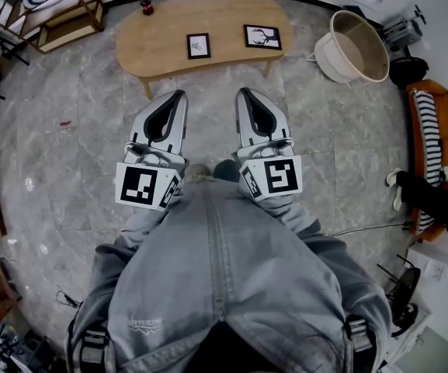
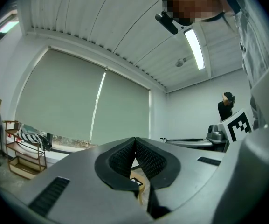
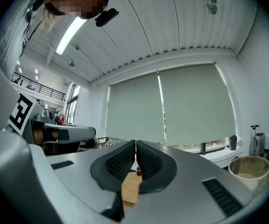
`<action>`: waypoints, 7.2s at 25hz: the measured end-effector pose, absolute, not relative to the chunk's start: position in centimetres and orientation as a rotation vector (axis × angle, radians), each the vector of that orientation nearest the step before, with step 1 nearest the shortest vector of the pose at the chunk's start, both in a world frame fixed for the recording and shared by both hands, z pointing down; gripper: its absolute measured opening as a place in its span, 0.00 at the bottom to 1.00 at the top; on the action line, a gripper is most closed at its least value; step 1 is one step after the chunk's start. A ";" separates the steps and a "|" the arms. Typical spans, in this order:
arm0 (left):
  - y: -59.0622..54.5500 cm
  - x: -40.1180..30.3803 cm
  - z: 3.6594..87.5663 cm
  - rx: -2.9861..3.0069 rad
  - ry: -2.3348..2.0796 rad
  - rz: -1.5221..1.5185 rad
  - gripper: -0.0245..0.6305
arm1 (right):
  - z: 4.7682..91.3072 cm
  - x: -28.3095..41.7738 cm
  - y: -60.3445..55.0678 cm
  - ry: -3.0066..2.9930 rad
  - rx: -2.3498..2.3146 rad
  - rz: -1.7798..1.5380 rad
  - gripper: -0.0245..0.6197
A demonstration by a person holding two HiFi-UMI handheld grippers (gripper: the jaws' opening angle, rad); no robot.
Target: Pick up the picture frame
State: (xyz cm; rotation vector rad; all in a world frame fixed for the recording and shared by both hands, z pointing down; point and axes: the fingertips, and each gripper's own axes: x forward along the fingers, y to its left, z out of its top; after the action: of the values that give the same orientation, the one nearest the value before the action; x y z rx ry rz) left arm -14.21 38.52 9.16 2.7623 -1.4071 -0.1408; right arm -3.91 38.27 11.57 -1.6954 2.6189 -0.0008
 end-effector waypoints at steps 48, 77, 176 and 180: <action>-5.1 -7.5 13.7 2.550 -1.645 -0.099 0.07 | 16.4 0.3 -8.0 2.870 -1.292 -0.088 0.09; -16.3 -9.5 14.8 2.636 -1.361 -0.010 0.07 | 17.3 0.0 -17.3 2.752 -1.601 -0.164 0.09; -23.8 -12.2 74.6 2.255 -1.146 0.514 0.07 | 71.4 -2.8 -23.5 3.191 -1.610 -0.584 0.09; -23.1 -12.1 76.1 2.216 -1.126 0.540 0.07 | 72.9 -2.6 -22.5 3.237 -1.593 -0.636 0.09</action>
State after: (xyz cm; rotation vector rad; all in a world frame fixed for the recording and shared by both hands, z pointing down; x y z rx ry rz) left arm -12.06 -23.07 76.14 2.2159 -1.1257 0.5399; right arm -2.61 -22.48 72.89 -1.5926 3.2367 -0.6364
